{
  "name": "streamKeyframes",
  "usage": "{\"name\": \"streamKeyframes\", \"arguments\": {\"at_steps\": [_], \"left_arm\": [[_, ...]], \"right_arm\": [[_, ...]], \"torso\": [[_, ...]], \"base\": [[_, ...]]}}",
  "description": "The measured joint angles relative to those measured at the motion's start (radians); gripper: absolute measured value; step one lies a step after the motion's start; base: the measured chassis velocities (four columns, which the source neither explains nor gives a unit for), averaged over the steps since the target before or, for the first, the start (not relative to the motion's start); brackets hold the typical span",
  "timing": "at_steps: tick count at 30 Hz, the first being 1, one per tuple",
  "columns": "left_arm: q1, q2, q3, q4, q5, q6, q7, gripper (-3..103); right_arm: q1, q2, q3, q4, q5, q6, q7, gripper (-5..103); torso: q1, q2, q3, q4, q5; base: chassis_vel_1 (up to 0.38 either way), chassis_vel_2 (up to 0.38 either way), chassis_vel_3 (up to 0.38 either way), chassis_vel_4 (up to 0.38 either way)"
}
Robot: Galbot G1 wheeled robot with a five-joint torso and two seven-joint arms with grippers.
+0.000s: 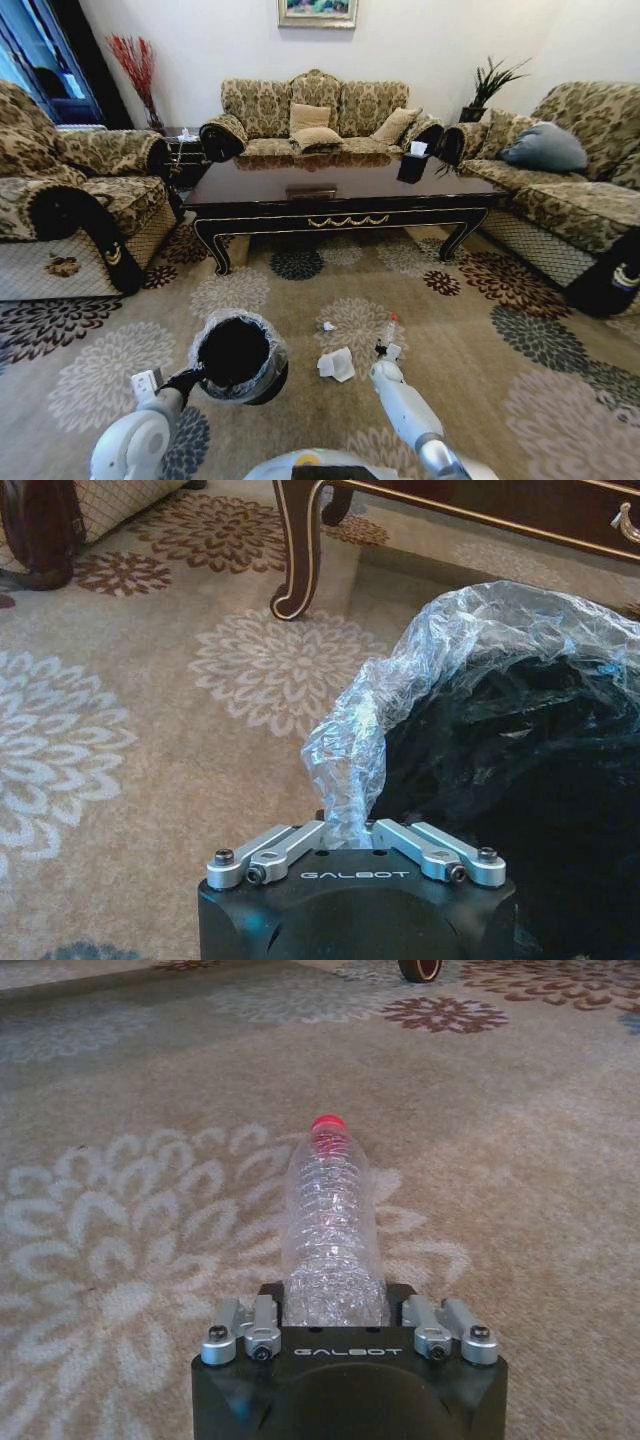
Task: Move to the front of the table and pick up the trash from the floor, then place it into the trash bin.
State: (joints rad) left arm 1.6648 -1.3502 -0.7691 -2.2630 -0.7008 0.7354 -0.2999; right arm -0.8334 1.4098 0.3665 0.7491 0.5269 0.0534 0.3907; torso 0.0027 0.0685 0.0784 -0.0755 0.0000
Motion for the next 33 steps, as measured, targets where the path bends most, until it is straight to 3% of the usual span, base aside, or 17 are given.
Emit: {"name": "streamKeyframes", "arguments": {"at_steps": [4,7,11,13,15,18,19,21,24,33], "left_arm": [[-0.005,-0.003,0.008,0.009,0.005,0.000,0.000,2],[-0.014,-0.008,0.018,0.022,0.012,0.000,0.000,2],[-0.023,-0.012,0.027,0.027,0.015,0.000,0.000,2],[-0.027,-0.013,0.033,0.031,0.015,0.000,0.000,2],[-0.028,-0.013,0.034,0.032,0.016,0.000,0.000,2],[-0.035,-0.013,0.037,0.044,0.017,0.000,0.000,2],[-0.035,-0.013,0.037,0.044,0.017,0.000,0.000,2],[-0.039,-0.012,0.038,0.047,0.017,0.000,0.000,2],[-0.043,-0.012,0.040,0.048,0.016,0.000,0.001,2],[-0.052,-0.020,0.050,0.055,0.016,0.000,0.001,2]], "right_arm": [[-0.026,-0.015,-0.005,0.036,0.000,0.000,-0.007,41],[-0.069,-0.034,-0.018,0.128,0.002,0.048,-0.065,32],[-0.124,-0.054,-0.046,0.271,0.014,0.113,-0.135,30],[-0.171,-0.073,-0.078,0.397,0.014,0.194,-0.221,30],[-0.181,-0.079,-0.086,0.426,0.013,0.215,-0.246,30],[-0.246,-0.115,-0.142,0.597,0.016,0.330,-0.430,30],[-0.246,-0.115,-0.142,0.597,0.016,0.330,-0.430,30],[-0.270,-0.134,-0.174,0.666,0.016,0.369,-0.528,30],[-0.287,-0.156,-0.234,0.749,0.004,0.414,-0.603,30],[-0.314,-0.217,-0.382,0.912,-0.046,0.458,-0.654,30]], "torso": [[0.000,0.000,0.000,-0.0003,0.0000],[0.000,0.000,0.000,-0.0001,0.0000],[0.000,0.000,0.000,-0.0001,-0.0001],[0.000,0.000,0.000,-0.0001,0.0000],[0.000,0.000,0.000,0.0000,0.0000],[0.000,0.000,0.000,-0.0001,-0.0001],[0.000,0.000,0.000,-0.0001,-0.0001],[0.000,0.000,0.000,-0.0002,-0.0002],[0.000,0.000,0.000,-0.0001,-0.0002],[0.000,0.000,0.000,-0.0002,-0.0001]], "base": [[0.000,0.000,0.000,0.000],[0.000,0.000,0.000,0.000],[0.000,0.000,0.000,0.000],[0.000,0.000,0.000,0.000],[0.000,0.000,0.000,0.000],[0.000,0.000,0.000,0.000],[0.000,0.000,0.000,0.000],[0.000,0.000,0.000,0.000],[0.000,0.000,0.000,0.000],[0.000,0.000,0.000,0.000]]}}
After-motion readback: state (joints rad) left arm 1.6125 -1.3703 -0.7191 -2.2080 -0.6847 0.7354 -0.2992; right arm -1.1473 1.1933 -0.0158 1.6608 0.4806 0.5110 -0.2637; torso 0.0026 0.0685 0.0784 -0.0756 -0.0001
